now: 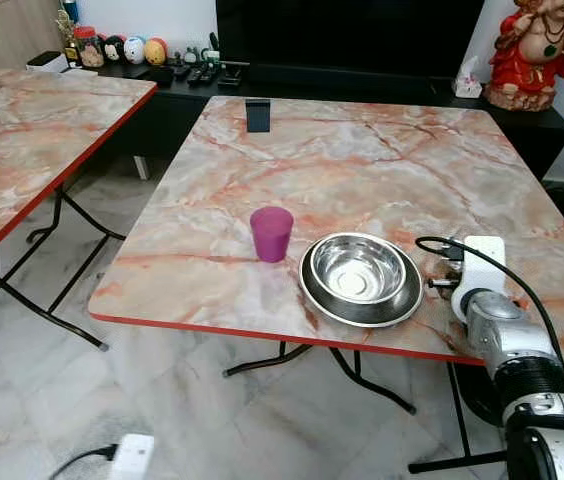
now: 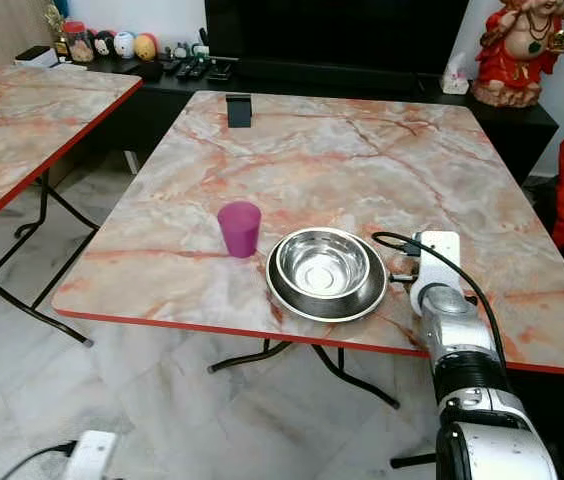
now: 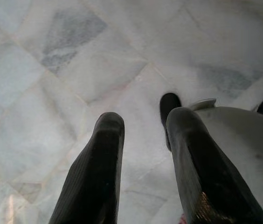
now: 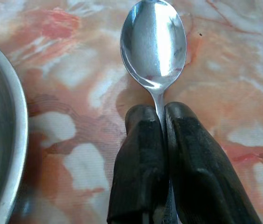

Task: Setting the table

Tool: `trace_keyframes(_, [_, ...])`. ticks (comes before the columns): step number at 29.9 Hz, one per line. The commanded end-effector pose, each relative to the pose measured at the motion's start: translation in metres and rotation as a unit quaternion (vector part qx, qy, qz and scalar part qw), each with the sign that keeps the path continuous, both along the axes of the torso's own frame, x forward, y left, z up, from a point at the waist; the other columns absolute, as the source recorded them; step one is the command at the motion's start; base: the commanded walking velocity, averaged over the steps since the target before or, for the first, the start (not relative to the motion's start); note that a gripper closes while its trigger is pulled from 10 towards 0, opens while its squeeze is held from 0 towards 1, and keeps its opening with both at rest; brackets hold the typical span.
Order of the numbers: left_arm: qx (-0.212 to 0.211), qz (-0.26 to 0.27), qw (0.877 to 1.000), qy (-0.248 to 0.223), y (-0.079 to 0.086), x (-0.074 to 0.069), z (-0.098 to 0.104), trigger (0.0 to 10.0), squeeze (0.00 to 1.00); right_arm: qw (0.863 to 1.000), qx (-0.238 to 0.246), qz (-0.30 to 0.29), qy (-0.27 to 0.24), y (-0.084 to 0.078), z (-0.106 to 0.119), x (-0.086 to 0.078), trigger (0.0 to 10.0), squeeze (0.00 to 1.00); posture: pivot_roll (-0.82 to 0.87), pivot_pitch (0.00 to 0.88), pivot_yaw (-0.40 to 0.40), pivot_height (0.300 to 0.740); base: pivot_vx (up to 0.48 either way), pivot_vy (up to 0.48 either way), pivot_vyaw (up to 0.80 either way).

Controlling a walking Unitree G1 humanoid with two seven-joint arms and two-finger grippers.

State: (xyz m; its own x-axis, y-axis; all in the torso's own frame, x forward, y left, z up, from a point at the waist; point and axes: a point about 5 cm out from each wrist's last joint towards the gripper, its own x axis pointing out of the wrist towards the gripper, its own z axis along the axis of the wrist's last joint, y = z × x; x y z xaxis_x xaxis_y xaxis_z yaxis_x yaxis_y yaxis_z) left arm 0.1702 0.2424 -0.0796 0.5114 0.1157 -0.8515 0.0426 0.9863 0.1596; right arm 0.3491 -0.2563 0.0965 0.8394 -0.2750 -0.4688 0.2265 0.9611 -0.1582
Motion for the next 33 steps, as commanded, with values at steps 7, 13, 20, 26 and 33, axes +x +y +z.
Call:
trace_keyframes(7, [-0.011,0.008,1.000,0.027,-0.002,-0.025,-0.011,10.0,0.00,1.000,0.001,-0.001,-0.008,-0.003,0.003,0.004,10.0,0.00,0.07,0.000,-0.041,0.707,0.000,0.000,0.00])
trace_keyframes(13, [-0.020,0.004,0.999,0.025,-0.019,-0.024,-0.014,10.0,0.00,1.000,-0.003,-0.008,-0.006,-0.004,0.000,0.002,10.0,0.00,0.08,0.000,-0.040,0.707,0.000,0.000,0.00])
trace_keyframes(20, [-0.027,-0.005,1.000,0.013,-0.042,-0.005,-0.012,10.0,0.00,1.000,-0.008,-0.015,-0.002,-0.007,-0.006,-0.001,10.0,0.00,0.09,0.000,-0.041,0.707,0.000,0.000,0.00])
trace_keyframes(26, [-0.026,-0.007,1.000,0.002,-0.046,0.010,-0.006,10.0,0.00,1.000,-0.002,-0.017,-0.003,-0.007,-0.008,-0.001,10.0,0.00,0.09,0.000,-0.040,0.707,0.000,0.000,0.00])
trace_keyframes(33, [-0.013,0.002,1.000,-0.003,-0.024,0.016,0.001,10.0,0.00,1.000,0.007,-0.010,-0.013,-0.003,-0.009,0.001,10.0,0.04,0.09,0.000,-0.041,0.707,0.000,0.000,0.00])
